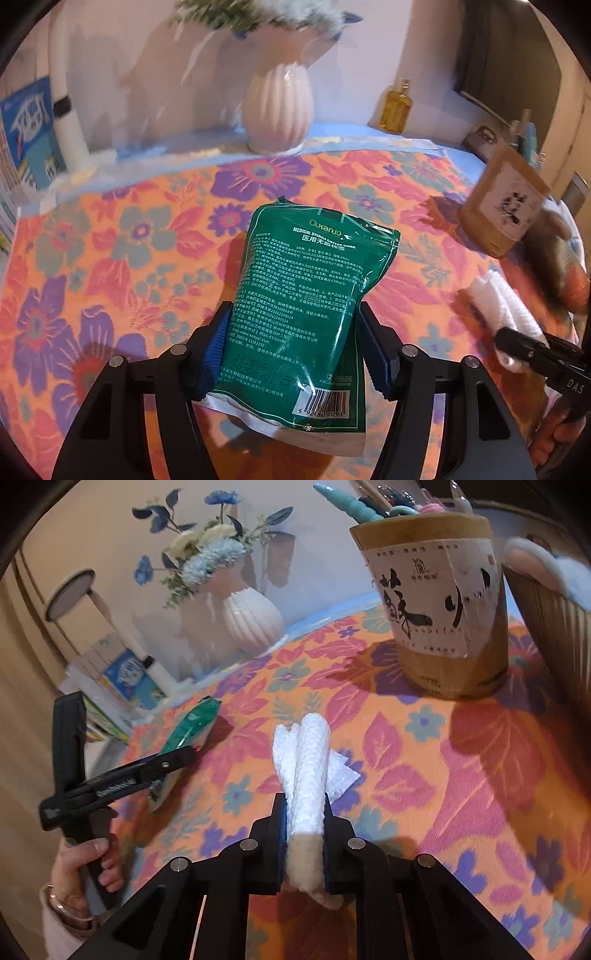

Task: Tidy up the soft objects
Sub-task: 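Carry the green pouch and white towel to the amber plate and open both tools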

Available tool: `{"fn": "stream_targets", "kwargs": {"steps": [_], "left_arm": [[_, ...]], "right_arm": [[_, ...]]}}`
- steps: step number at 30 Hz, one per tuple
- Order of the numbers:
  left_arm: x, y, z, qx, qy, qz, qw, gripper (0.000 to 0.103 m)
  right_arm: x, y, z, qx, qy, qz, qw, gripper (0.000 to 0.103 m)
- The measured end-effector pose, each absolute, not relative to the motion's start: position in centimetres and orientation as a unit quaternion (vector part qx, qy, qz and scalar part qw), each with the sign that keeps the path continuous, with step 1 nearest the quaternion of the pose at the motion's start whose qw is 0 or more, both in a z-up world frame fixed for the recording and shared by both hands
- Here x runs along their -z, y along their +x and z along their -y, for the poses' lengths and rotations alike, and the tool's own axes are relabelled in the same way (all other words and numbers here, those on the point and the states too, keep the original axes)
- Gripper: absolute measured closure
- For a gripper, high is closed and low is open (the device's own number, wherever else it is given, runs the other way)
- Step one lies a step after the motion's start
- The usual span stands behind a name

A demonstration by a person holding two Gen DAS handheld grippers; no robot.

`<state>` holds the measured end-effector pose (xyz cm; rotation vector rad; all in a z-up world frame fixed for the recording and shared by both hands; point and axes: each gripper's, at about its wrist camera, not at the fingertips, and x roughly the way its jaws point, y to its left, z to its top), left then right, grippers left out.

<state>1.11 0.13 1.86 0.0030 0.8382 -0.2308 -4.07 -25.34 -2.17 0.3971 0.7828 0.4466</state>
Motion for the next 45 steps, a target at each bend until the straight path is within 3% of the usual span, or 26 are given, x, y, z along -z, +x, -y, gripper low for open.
{"fn": "stream_targets", "kwargs": {"steps": [11,15,21,32,35,36,38,39,40,45], "left_arm": [[-6.2,-1.2,2.7,0.108,0.007,-0.392,0.914,0.041],[-9.9,-2.5,6.9,0.175,0.002,-0.367,0.914,0.041],[-14.1,-4.2,15.9,0.276,0.025,-0.311,0.909,0.04],[-13.6,-1.2,31.9,0.333,0.068,-0.305,0.89,0.038],[-12.9,-0.2,34.2,0.328,0.07,-0.309,0.89,0.03],[-12.6,0.3,34.8,0.326,0.069,-0.305,0.892,0.026],[-12.2,1.2,35.7,0.331,0.07,-0.307,0.89,0.01],[-12.1,1.5,35.9,0.333,0.071,-0.313,0.886,0.007],[-11.9,1.8,36.1,0.337,0.073,-0.323,0.881,0.002],[-12.2,1.9,35.8,0.336,0.08,-0.331,0.878,0.001]], "right_arm": [[-4.7,-8.3,28.9,-0.218,0.201,-0.315,0.901,0.089],[-8.9,-10.1,32.9,-0.224,0.239,-0.265,0.907,0.089],[-13.9,-12.8,38.9,-0.129,0.204,-0.223,0.944,0.089],[-10.6,-13.7,47.1,0.001,0.248,-0.248,0.937,0.089],[-9.3,-12.9,47.8,0.008,0.254,-0.264,0.931,0.087],[-9.0,-12.8,48.1,0.007,0.257,-0.266,0.929,0.083],[-8.3,-12.0,48.2,0.013,0.259,-0.281,0.924,0.059],[-7.9,-11.6,48.3,0.02,0.257,-0.294,0.92,0.026],[-7.7,-11.4,48.3,0.022,0.255,-0.3,0.919,0.005],[-7.3,-11.9,48.2,0.009,0.256,-0.293,0.921,0.004]]}}
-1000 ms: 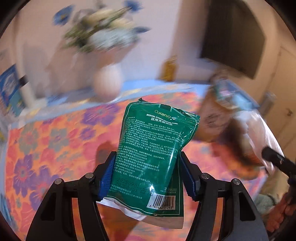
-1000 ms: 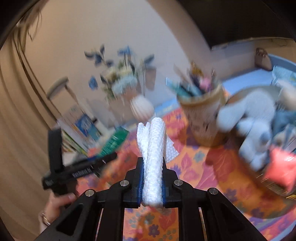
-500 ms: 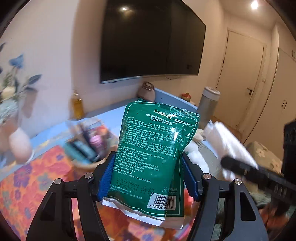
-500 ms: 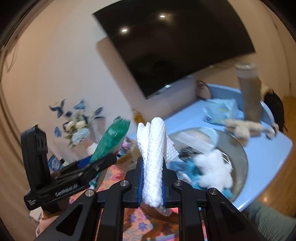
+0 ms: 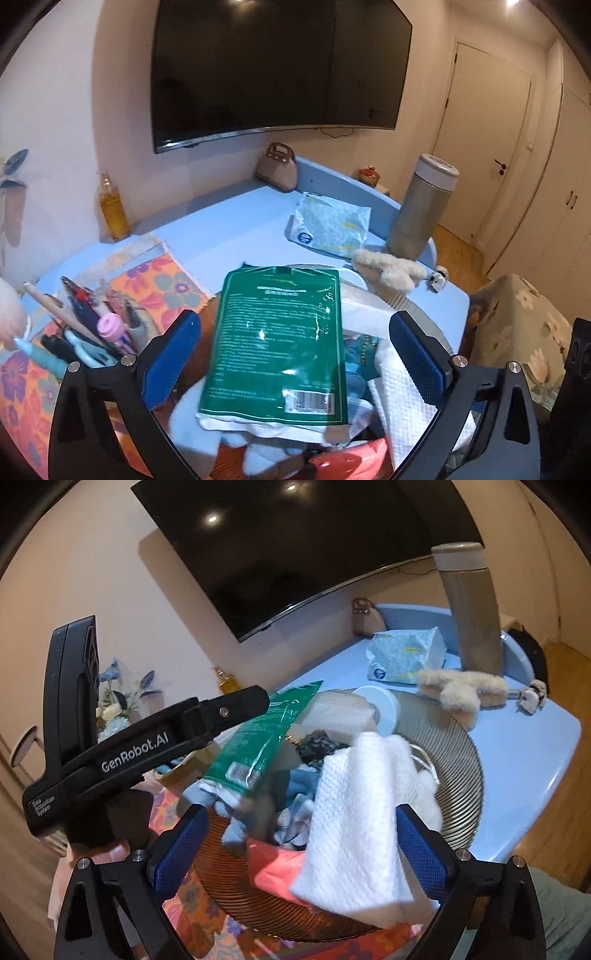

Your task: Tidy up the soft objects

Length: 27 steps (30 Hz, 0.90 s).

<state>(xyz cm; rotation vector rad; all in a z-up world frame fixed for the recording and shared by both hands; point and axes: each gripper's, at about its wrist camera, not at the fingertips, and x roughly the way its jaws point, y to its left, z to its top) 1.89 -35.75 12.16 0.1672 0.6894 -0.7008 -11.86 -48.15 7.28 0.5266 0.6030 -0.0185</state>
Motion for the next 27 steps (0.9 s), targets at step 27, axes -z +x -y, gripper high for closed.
{"fn": "stream_targets", "kwargs": {"steps": [27], "left_arm": [[-14.9,-5.1,6.0,0.046,0.043,-0.304,0.951,0.001]], "right_arm": [[-11.8,-9.1,27.7,-0.108,0.152,-0.299,0.936,0.0]]}}
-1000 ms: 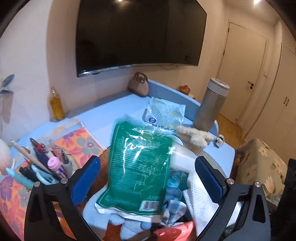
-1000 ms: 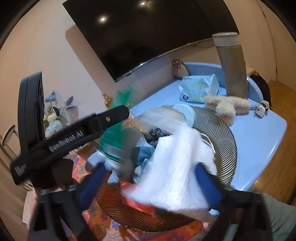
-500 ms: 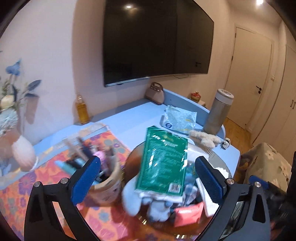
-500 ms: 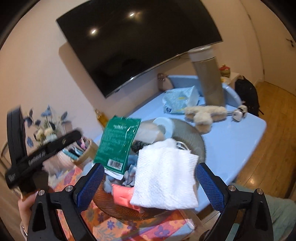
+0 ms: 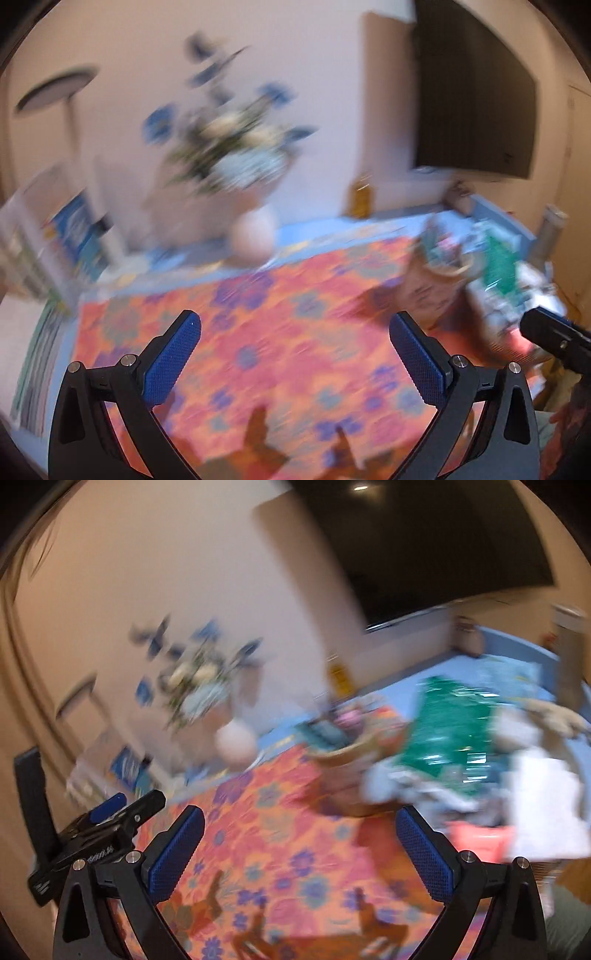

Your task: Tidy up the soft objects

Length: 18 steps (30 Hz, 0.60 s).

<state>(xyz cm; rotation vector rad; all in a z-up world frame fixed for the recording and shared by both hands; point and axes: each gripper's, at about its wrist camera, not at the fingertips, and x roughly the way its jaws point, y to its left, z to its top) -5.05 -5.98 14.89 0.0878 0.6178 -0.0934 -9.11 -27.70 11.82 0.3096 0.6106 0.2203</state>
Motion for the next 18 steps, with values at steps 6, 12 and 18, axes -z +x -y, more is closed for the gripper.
{"fn": "stream_targets", "kwargs": {"steps": [6,12,18], "left_arm": [[-7.5,-3.3,-0.5,-0.034,-0.005,-0.354,0.935,0.001],[0.6,-0.1,-2.6,-0.031,-0.073,-0.423,0.903,0.001],[1.1,1.2,-0.3,-0.047,-0.051,-0.425,0.902,0.001]], "right_arm": [[-5.0,-4.5,19.1,-0.09,0.068,-0.377,0.919,0.0],[0.5,-1.8,17.9,-0.04,0.048,-0.423,0.904,0.0],[2.8,0.2,19.5,0.012,0.041,-0.442,0.896,0.0]]}}
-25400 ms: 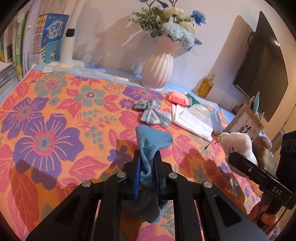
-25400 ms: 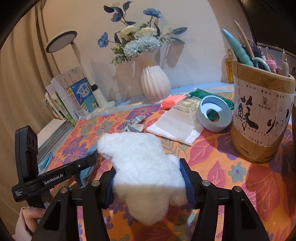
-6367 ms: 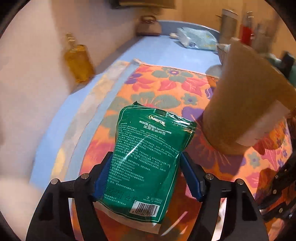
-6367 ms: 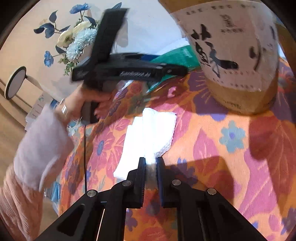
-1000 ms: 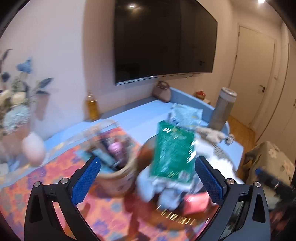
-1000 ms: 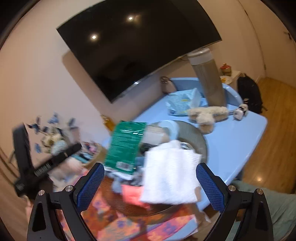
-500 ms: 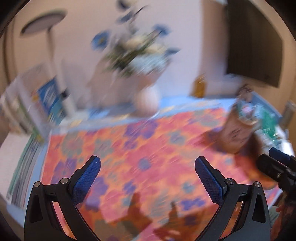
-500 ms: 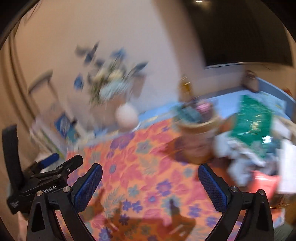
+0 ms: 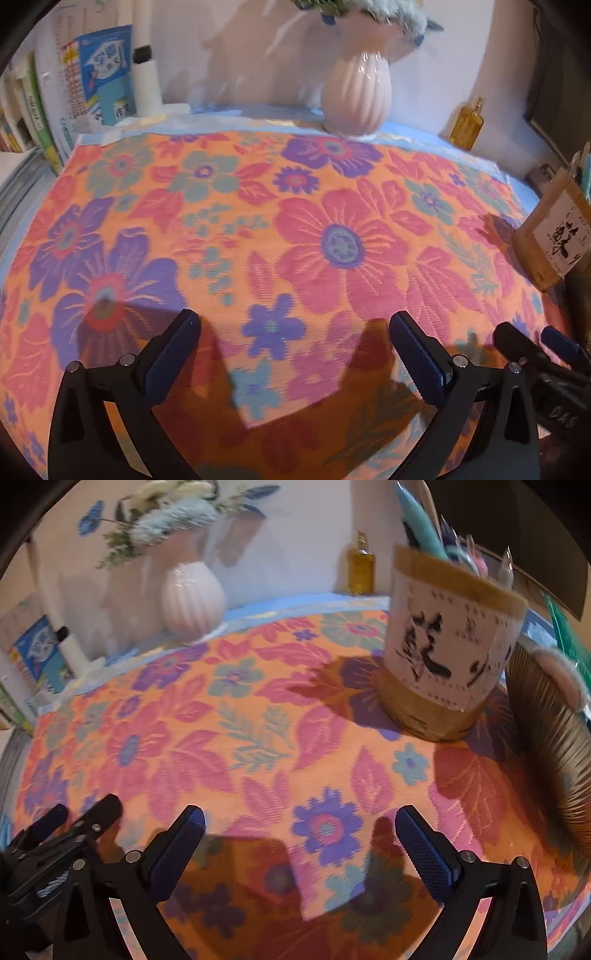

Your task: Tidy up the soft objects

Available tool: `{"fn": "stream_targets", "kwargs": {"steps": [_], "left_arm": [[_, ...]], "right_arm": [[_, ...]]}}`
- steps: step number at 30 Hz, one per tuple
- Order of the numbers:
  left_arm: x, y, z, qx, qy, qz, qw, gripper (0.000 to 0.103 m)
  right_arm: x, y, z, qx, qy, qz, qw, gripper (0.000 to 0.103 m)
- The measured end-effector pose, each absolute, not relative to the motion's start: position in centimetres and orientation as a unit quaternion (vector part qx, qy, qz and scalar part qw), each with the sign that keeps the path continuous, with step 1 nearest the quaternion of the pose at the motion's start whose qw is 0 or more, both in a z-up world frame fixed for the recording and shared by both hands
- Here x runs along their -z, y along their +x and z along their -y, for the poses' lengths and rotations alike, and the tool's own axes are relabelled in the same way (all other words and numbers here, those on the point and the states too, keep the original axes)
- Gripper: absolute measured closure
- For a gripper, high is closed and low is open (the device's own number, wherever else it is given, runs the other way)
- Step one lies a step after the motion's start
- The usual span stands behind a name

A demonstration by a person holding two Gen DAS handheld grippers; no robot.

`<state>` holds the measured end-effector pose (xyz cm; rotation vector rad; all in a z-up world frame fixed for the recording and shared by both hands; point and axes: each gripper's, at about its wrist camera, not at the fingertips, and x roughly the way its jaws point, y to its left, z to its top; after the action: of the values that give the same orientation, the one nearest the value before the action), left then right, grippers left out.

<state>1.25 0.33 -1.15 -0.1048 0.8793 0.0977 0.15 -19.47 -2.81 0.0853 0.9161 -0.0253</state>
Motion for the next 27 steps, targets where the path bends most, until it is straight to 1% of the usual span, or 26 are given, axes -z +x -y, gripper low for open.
{"fn": "stream_targets", "kwargs": {"steps": [2,5,27], "left_arm": [[1.2,1.6,1.0,-0.068,-0.017,-0.432,0.899,0.0],[1.3,1.6,0.9,-0.07,-0.029,-0.432,0.899,0.0],[1.5,1.6,0.7,-0.07,-0.034,-0.431,0.899,0.0]], "right_arm": [[2.7,0.1,19.6,0.025,0.029,-0.431,0.902,0.0],[3.1,1.0,19.0,0.043,0.006,-0.435,0.899,0.0],[3.3,1.0,19.2,0.042,0.01,-0.43,0.902,0.0]]}}
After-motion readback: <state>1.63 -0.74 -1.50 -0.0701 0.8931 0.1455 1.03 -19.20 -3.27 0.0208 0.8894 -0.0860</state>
